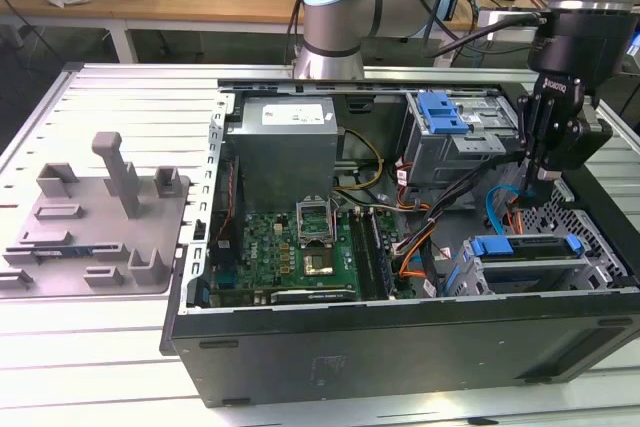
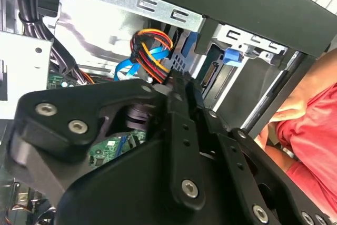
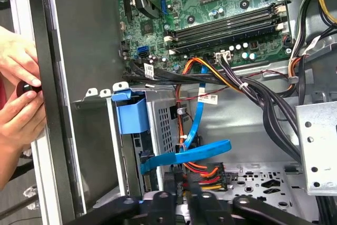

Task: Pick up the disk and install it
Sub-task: 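Insert the first disk wire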

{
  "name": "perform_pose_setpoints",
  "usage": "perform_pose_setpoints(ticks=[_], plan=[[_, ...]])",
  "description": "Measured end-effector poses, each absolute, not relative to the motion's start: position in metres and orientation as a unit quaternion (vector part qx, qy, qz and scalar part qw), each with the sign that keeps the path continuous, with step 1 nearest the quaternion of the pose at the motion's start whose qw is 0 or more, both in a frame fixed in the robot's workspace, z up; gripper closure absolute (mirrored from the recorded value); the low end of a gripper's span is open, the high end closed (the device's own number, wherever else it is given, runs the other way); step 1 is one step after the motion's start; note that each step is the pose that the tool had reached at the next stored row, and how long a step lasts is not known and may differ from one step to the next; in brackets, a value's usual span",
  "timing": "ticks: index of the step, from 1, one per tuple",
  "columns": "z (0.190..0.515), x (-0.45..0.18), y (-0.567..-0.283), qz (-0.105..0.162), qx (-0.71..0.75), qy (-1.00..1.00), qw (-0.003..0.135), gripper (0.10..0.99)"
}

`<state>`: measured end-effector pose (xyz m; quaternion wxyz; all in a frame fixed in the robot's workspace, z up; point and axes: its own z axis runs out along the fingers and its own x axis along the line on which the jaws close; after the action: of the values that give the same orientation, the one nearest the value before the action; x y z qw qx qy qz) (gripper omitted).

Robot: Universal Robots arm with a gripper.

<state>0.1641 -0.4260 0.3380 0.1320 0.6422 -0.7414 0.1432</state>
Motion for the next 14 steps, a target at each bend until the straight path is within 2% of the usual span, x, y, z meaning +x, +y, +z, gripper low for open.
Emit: perform_pose_setpoints(ticks=[10,14], plan=[[0.3379,0.1642,-0.4268,0.143,0.642,-0.741,0.132,0.918],[0.3473,0.1642,-0.4315,0.142,0.642,-0.742,0.131,0.918]])
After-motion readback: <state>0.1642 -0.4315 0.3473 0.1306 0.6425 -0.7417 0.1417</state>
